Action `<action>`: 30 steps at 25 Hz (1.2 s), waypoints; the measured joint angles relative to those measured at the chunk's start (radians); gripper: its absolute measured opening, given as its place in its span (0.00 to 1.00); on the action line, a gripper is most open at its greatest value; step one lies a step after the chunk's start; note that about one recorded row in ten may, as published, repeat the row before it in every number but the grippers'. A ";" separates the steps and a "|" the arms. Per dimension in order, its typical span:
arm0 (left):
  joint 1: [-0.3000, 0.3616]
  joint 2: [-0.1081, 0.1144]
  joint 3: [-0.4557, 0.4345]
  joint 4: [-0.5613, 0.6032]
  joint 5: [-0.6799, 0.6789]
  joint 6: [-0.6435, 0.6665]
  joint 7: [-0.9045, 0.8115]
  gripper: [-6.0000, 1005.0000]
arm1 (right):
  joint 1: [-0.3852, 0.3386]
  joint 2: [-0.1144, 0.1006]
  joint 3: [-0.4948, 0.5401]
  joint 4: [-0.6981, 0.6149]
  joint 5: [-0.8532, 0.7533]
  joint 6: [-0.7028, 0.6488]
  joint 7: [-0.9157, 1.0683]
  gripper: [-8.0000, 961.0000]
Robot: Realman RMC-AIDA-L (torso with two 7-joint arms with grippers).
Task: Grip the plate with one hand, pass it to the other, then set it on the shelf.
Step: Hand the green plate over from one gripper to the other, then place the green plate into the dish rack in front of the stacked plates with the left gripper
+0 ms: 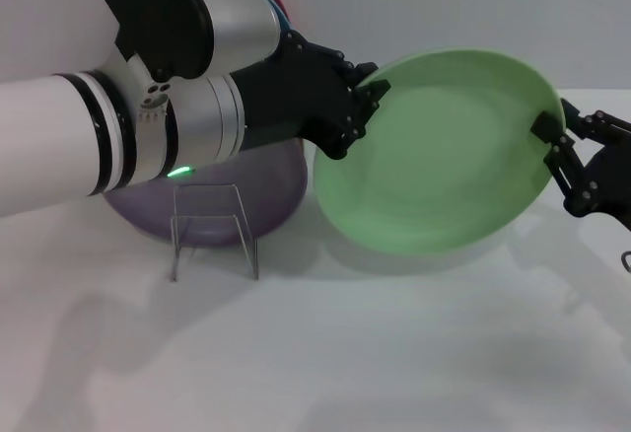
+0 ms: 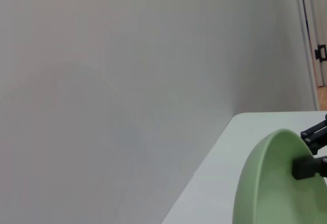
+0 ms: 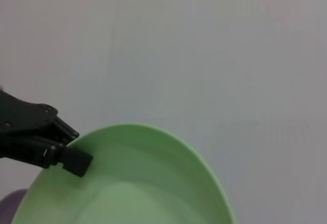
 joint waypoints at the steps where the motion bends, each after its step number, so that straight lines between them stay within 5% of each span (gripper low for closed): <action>1: -0.001 0.000 0.000 0.001 -0.002 0.002 0.004 0.13 | 0.000 0.000 0.001 -0.002 0.000 0.000 0.000 0.14; 5: 0.001 -0.001 -0.001 -0.004 -0.005 0.014 0.012 0.12 | -0.012 0.000 0.002 -0.005 0.007 0.029 0.012 0.35; 14: 0.078 0.001 0.026 -0.050 -0.008 0.168 0.086 0.08 | -0.103 0.005 0.067 -0.012 0.140 0.220 0.153 0.59; 16: 0.126 0.003 0.074 -0.070 -0.010 0.289 0.159 0.07 | -0.119 0.008 0.088 -0.035 0.189 0.246 0.173 0.62; 17: 0.183 0.005 0.150 -0.090 -0.011 0.450 0.244 0.07 | -0.129 0.009 0.094 -0.052 0.229 0.260 0.180 0.64; 21: 0.243 0.010 0.277 -0.100 -0.001 0.694 0.348 0.06 | -0.143 0.009 0.108 -0.054 0.253 0.264 0.189 0.69; 22: 0.265 0.019 0.374 -0.087 0.038 0.893 0.380 0.06 | -0.145 0.009 0.119 -0.054 0.255 0.264 0.198 0.70; 23: 0.265 0.019 0.374 -0.087 0.038 0.893 0.380 0.06 | -0.145 0.009 0.119 -0.054 0.255 0.264 0.198 0.70; 24: 0.275 0.036 0.473 -0.051 0.108 1.114 0.366 0.06 | -0.144 0.009 0.120 -0.055 0.255 0.262 0.200 0.70; 26: 0.276 0.041 0.503 -0.036 0.139 1.187 0.350 0.06 | -0.140 0.009 0.122 -0.057 0.255 0.254 0.203 0.70; 27: 0.278 0.056 0.594 0.029 0.270 1.435 0.262 0.06 | -0.136 0.009 0.128 -0.058 0.255 0.249 0.204 0.70; 30: 0.289 0.063 0.625 0.073 0.362 1.569 0.155 0.06 | -0.130 0.009 0.137 -0.058 0.255 0.246 0.205 0.70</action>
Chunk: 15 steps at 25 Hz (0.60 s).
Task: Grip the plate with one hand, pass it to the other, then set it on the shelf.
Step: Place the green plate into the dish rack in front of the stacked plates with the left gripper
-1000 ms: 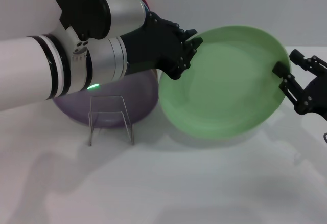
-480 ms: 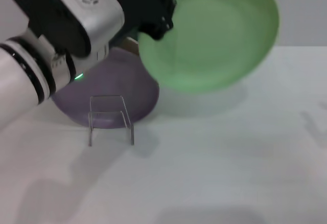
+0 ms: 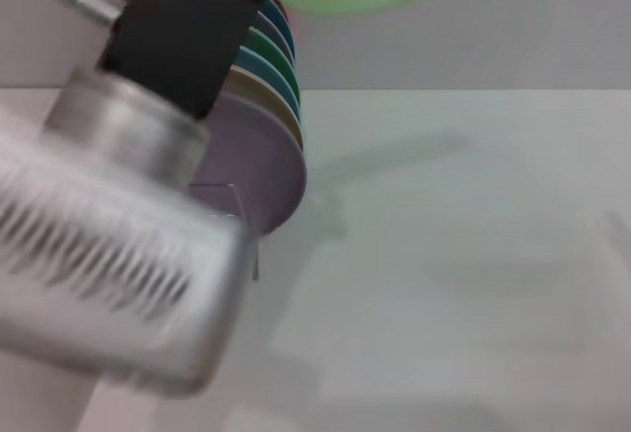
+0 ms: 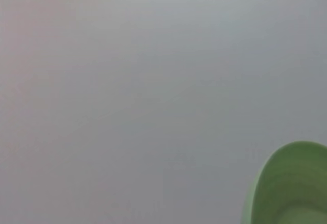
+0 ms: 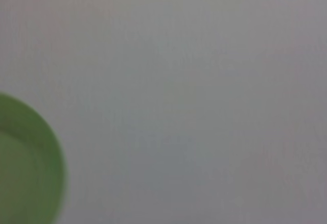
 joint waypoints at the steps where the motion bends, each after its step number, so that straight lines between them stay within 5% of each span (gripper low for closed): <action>1: 0.016 0.006 0.001 0.039 0.065 0.076 -0.118 0.06 | 0.003 0.000 0.003 0.000 0.000 -0.003 0.000 0.70; 6: 0.052 0.036 -0.090 0.261 0.271 0.285 -0.567 0.06 | 0.012 -0.001 0.010 -0.001 0.000 -0.029 0.000 0.70; 8: 0.015 0.049 -0.152 0.450 0.303 0.423 -0.752 0.06 | 0.017 -0.003 0.010 -0.001 -0.003 -0.036 -0.004 0.70; 11: -0.041 0.047 -0.201 0.617 0.305 0.540 -0.826 0.06 | 0.019 -0.004 0.010 -0.001 -0.005 -0.037 -0.006 0.70; 12: -0.104 0.032 -0.243 0.784 0.306 0.647 -0.863 0.06 | 0.021 -0.005 0.010 -0.003 -0.006 -0.038 -0.007 0.70; 15: -0.173 0.012 -0.278 0.949 0.306 0.762 -0.879 0.06 | 0.023 -0.005 0.009 -0.005 -0.007 -0.039 -0.007 0.70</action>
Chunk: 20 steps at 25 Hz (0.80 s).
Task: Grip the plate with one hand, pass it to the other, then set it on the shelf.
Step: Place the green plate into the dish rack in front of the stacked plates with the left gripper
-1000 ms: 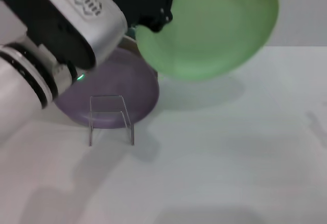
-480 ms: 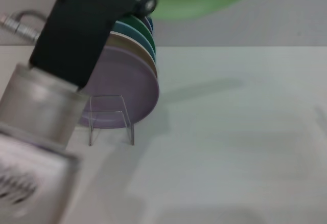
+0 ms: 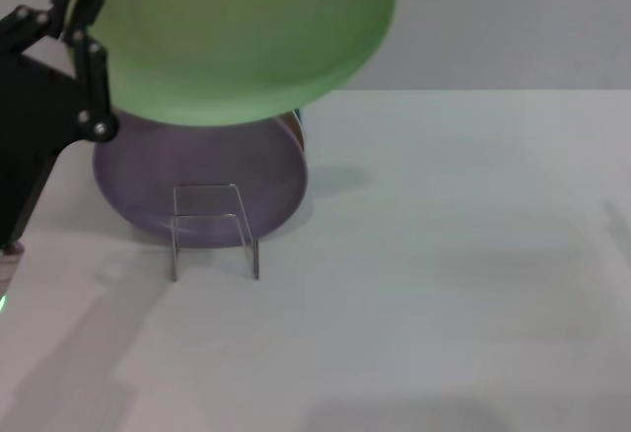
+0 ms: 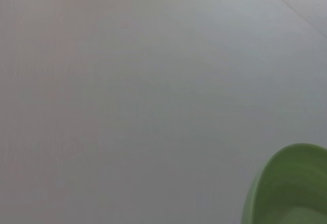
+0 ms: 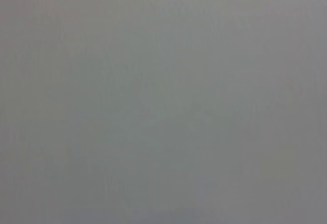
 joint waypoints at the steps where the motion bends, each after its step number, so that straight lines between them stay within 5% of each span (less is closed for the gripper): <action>1: -0.033 -0.009 -0.015 0.076 0.000 0.049 -0.006 0.06 | 0.000 0.000 -0.001 -0.001 -0.001 0.000 0.000 0.70; 2: -0.083 -0.021 -0.030 0.198 0.001 0.123 -0.031 0.06 | -0.001 0.000 -0.003 -0.002 -0.001 0.000 0.000 0.70; 5: -0.120 -0.023 -0.038 0.295 0.000 0.174 -0.082 0.06 | -0.006 0.002 -0.005 -0.003 -0.002 0.001 0.000 0.70; 20: -0.158 -0.013 -0.030 0.449 0.000 0.185 -0.094 0.06 | -0.007 0.004 -0.012 -0.007 -0.004 0.011 0.002 0.70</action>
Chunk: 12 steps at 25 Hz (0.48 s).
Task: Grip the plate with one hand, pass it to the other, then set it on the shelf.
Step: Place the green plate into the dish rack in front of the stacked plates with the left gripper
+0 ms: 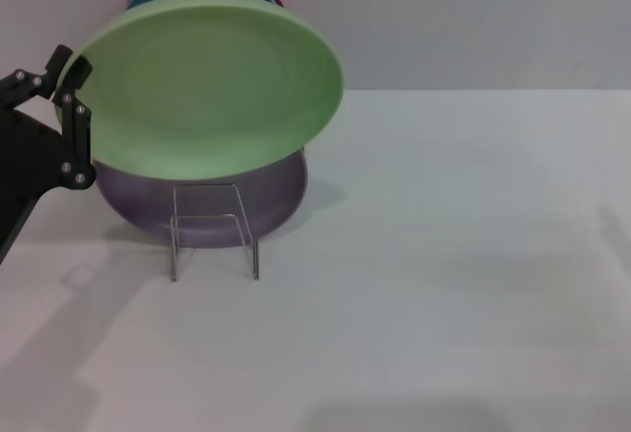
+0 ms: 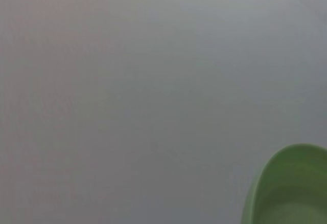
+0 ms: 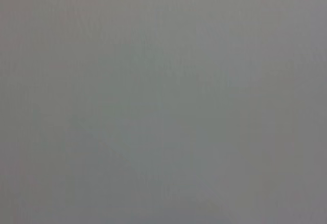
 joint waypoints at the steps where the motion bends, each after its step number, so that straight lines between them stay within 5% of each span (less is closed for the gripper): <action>1: 0.000 0.000 0.000 0.006 0.000 0.000 0.000 0.06 | 0.000 0.000 -0.001 0.000 0.000 0.001 0.000 0.70; 12: -0.041 -0.005 0.026 0.112 0.001 -0.003 0.030 0.06 | -0.002 -0.001 -0.011 0.001 0.000 0.030 -0.002 0.70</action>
